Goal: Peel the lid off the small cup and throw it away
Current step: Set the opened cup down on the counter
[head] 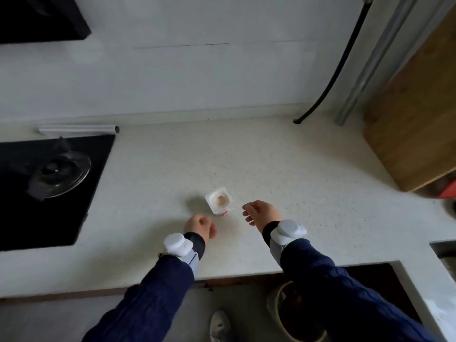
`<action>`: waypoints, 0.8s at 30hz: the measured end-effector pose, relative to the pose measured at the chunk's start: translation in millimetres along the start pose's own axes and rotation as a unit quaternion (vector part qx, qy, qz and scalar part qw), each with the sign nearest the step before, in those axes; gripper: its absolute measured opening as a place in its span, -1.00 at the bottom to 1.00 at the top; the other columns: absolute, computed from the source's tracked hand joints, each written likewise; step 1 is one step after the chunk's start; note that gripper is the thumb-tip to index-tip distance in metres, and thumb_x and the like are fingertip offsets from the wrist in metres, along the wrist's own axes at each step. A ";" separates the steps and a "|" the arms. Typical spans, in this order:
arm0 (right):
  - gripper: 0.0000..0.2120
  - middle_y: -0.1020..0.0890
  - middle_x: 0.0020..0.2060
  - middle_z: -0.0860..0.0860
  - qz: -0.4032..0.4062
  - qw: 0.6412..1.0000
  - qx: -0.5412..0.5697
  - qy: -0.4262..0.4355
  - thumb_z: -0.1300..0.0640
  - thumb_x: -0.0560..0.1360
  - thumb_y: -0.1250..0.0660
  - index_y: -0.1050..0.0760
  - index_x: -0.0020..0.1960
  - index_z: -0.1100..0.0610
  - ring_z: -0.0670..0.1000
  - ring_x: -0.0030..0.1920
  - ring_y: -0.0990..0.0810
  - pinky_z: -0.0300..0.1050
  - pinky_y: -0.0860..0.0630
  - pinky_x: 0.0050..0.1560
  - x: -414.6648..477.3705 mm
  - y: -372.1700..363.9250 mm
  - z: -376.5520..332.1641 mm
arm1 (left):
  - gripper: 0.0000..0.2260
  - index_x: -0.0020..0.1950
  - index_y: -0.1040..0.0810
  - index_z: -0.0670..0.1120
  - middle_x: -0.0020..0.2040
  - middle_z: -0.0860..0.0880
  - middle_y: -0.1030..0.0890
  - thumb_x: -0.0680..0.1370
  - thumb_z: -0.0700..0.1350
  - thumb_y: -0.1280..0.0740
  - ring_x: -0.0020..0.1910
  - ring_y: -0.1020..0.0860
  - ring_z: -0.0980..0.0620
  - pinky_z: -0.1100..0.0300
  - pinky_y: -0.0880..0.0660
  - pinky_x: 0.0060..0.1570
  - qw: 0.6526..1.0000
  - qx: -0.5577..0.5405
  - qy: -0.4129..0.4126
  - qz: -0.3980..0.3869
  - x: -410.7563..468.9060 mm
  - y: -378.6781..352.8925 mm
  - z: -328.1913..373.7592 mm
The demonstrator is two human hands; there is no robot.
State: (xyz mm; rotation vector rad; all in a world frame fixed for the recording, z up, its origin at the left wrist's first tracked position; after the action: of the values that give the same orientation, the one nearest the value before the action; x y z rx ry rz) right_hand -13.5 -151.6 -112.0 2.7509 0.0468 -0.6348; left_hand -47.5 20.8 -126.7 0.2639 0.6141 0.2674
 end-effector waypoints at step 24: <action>-0.87 -0.62 -0.33 0.07 0.033 0.993 0.093 -0.062 0.31 0.43 -0.30 -0.56 -0.03 0.27 0.02 -0.34 -0.61 -0.11 -0.63 -0.11 57.8 -33.9 -33.1 | -0.75 0.14 -0.57 -0.19 0.03 -0.18 -0.64 0.53 -0.32 -0.21 -0.08 -0.57 -0.11 0.21 -0.47 -0.12 0.993 0.041 -0.110 0.032 64.8 7.1 64.7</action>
State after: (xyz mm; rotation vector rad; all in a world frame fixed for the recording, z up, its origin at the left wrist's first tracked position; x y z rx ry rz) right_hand 49.0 -111.4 -118.8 2.8694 -0.1377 -0.8283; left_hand 40.7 37.8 -107.8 0.3874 0.3996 0.2713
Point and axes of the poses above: each hand's wrist, its own x-axis towards the middle knuckle, its own y-axis out of the back of the hand, z = x × y, the point moved 3 cm from there along x, towards the middle knuckle
